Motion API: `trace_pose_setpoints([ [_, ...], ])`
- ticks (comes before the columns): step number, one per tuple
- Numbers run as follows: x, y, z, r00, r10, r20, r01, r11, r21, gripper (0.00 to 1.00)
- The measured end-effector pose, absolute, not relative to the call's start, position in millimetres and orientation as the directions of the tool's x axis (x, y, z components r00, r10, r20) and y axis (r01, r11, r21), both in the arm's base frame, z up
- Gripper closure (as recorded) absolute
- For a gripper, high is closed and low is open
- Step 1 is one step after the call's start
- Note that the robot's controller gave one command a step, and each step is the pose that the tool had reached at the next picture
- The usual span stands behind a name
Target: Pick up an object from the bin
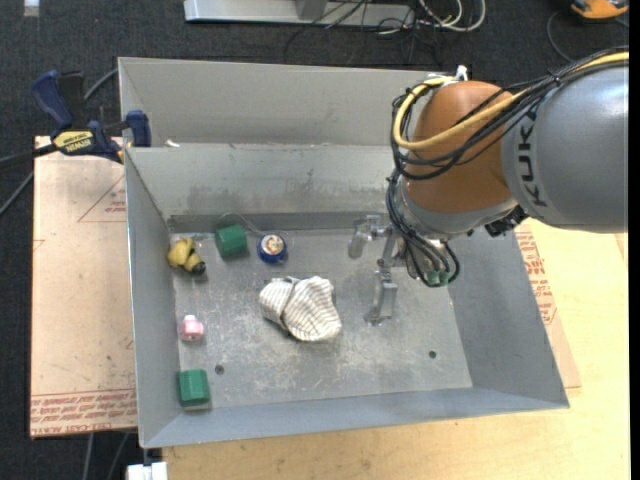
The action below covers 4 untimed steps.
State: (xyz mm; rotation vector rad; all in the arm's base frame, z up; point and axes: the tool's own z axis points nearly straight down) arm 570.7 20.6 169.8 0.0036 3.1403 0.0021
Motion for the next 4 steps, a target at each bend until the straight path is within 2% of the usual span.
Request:
trace_pose_setpoints([
  [1, 570.7, 21, 170, -1.000, 0.002, -0.001, 0.002, 1.000, 0.001, 0.00],
  [2, 556.3, 59, 80, -1.000, -0.014, 0.004, -0.014, 1.000, 0.003, 0.00],
  [3, 587.3, 58, 97, -0.986, -0.168, -0.005, -0.168, 0.986, 0.002, 1.00],
  [4, 587.2, 57, 97, -0.986, -0.168, -0.005, -0.168, 0.986, 0.002, 0.00],
])
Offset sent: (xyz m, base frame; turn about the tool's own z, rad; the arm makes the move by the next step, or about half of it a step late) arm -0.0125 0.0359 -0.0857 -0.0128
